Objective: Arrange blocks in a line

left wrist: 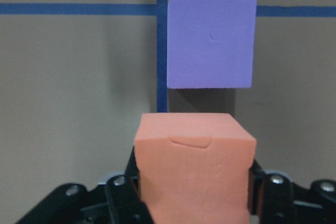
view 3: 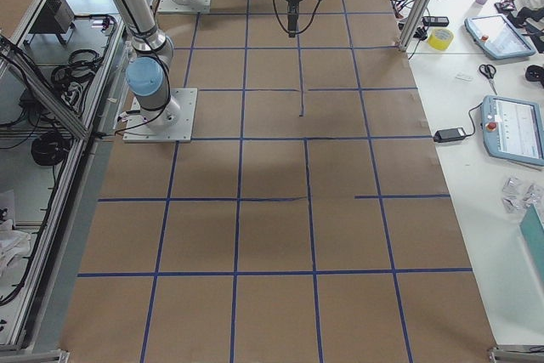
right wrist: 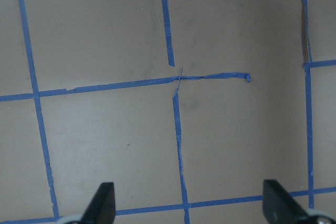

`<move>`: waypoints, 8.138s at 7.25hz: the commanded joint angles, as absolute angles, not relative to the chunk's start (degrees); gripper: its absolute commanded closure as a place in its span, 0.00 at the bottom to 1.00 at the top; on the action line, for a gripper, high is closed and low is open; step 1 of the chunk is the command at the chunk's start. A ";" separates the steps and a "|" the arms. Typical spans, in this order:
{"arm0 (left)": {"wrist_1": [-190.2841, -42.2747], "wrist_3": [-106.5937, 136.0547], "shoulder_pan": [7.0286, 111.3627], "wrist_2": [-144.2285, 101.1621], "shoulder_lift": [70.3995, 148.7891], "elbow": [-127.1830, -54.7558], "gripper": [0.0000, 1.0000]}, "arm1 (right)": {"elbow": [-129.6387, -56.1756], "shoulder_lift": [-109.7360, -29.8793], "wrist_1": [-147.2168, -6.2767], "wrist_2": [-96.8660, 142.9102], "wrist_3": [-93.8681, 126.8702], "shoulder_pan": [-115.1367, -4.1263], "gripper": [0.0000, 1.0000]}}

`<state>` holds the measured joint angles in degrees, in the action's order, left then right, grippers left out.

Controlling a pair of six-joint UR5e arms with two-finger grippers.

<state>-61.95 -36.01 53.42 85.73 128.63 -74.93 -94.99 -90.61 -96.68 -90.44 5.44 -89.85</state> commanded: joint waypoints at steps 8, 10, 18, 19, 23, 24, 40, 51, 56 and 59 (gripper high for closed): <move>-58.36 -36.56 54.05 86.04 130.52 -76.73 1.00 | -95.01 -90.62 -96.59 -90.53 5.54 -89.82 0.00; -58.27 -36.56 54.05 86.04 131.04 -76.73 1.00 | -95.45 -90.62 -96.59 -90.53 5.54 -89.82 0.00; -56.95 -36.56 54.23 86.04 132.01 -76.99 1.00 | -95.71 -90.62 -96.68 -90.44 5.45 -89.82 0.00; -55.30 -36.74 54.14 86.13 132.62 -77.17 0.35 | -95.71 -90.62 -96.68 -90.53 5.45 -89.74 0.00; -55.45 -37.36 54.23 86.13 131.32 -77.43 0.00 | -95.71 -90.62 -96.68 -90.53 5.19 -89.74 0.00; -56.16 -37.27 54.66 86.13 129.83 -77.26 0.00 | -95.71 -90.62 -96.68 -91.14 5.19 -89.74 0.00; -90.35 -17.49 79.80 92.37 91.49 -83.67 0.00 | -95.98 -93.43 -96.50 -90.44 3.78 -90.18 0.00; -87.20 4.83 89.38 92.46 95.01 -83.85 0.00 | -96.24 -93.34 -96.15 -91.05 2.02 -90.18 0.00; -87.28 4.22 89.21 91.59 94.92 -84.38 0.00 | -96.24 -93.34 -96.06 -91.06 2.02 -90.18 0.00; -87.28 0.17 88.77 88.50 94.66 -84.46 0.00 | -96.24 -93.34 -96.15 -91.05 2.02 -90.18 0.00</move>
